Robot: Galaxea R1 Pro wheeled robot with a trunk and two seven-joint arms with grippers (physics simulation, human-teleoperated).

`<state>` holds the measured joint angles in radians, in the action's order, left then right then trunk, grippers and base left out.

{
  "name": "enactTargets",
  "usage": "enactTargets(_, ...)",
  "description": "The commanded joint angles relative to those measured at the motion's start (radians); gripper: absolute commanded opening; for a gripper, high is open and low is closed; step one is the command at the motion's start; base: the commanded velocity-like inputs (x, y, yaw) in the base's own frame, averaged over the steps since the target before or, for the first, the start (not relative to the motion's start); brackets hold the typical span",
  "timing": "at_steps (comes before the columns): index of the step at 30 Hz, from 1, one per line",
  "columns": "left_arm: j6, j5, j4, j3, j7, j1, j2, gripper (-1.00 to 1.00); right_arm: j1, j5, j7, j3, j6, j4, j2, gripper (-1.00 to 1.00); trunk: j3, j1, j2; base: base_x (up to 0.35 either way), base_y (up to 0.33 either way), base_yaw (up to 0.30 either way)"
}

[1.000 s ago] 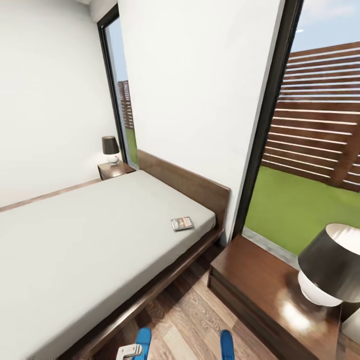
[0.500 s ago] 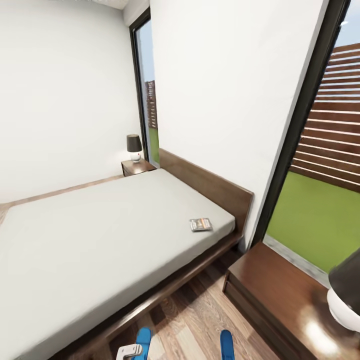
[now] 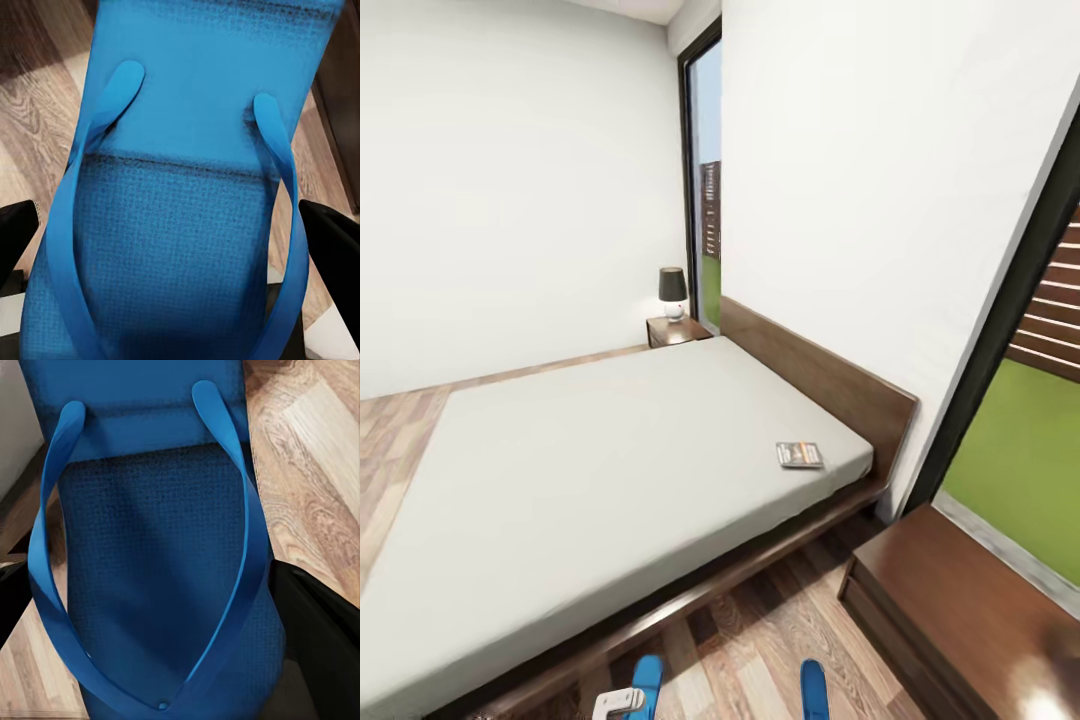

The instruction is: In the bedroom, move the book from the bed onto either nightstand, and place the two sandals side by side next to the bed.

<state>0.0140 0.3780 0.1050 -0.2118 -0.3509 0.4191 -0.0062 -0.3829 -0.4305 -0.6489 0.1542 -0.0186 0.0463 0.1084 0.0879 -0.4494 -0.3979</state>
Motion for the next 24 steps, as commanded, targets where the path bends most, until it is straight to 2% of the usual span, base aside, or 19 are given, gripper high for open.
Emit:
enactTargets(1, 0.001, 0.010, -0.001, -0.008, -0.002, 0.001, 0.000, -1.00, -0.001, -0.008, -0.003, 0.008, -0.002, 0.000, 0.001, -1.00, 0.002, -0.001, -0.002, 0.000, 0.000, 0.286)
enactTargets(24, 0.001, 0.010, -0.001, -0.008, -0.002, 0.001, 0.000, -1.00, -0.001, -0.008, -0.003, 0.008, -0.002, 0.000, 0.001, -1.00, 0.002, -0.001, -0.002, 0.000, 0.000, 0.286)
